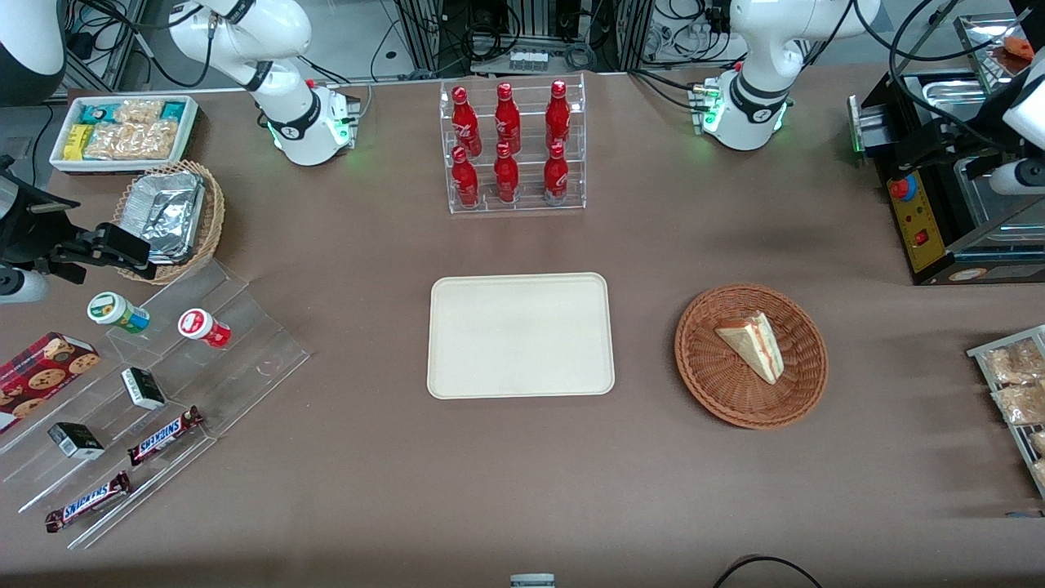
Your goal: Place sandwich from basket to tray
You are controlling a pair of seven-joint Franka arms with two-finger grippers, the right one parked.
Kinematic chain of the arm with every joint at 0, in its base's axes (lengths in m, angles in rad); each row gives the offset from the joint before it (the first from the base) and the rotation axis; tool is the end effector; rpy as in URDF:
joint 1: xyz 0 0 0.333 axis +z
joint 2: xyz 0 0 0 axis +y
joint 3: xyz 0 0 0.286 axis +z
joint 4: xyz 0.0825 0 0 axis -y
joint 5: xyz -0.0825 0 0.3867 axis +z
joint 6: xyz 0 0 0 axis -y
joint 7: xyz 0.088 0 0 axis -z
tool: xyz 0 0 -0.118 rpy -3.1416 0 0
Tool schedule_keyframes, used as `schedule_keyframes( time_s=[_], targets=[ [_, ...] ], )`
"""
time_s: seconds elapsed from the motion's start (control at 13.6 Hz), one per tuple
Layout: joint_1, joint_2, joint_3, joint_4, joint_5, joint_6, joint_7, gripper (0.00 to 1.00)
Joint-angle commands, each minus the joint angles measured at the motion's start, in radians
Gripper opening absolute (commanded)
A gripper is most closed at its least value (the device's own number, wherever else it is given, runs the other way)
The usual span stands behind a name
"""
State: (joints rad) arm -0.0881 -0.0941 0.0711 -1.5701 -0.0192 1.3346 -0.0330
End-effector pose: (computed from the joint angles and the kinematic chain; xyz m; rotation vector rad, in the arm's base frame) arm 0.5029 -0.0094 0.6149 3.1116 0.0187 -0.2217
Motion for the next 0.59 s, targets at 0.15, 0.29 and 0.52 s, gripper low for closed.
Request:
schedule_keyframes(
  time_s=[0.15,0.29,0.52],
  targets=[
    [0.03,0.019,-0.013,0.001,0.007,-0.006,-0.022,1.0],
    [0.028,0.057,-0.011,-0.001,0.01,0.02,-0.03,1.0],
    [0.025,0.147,-0.013,-0.018,0.01,0.127,-0.172,1.0]
  ],
)
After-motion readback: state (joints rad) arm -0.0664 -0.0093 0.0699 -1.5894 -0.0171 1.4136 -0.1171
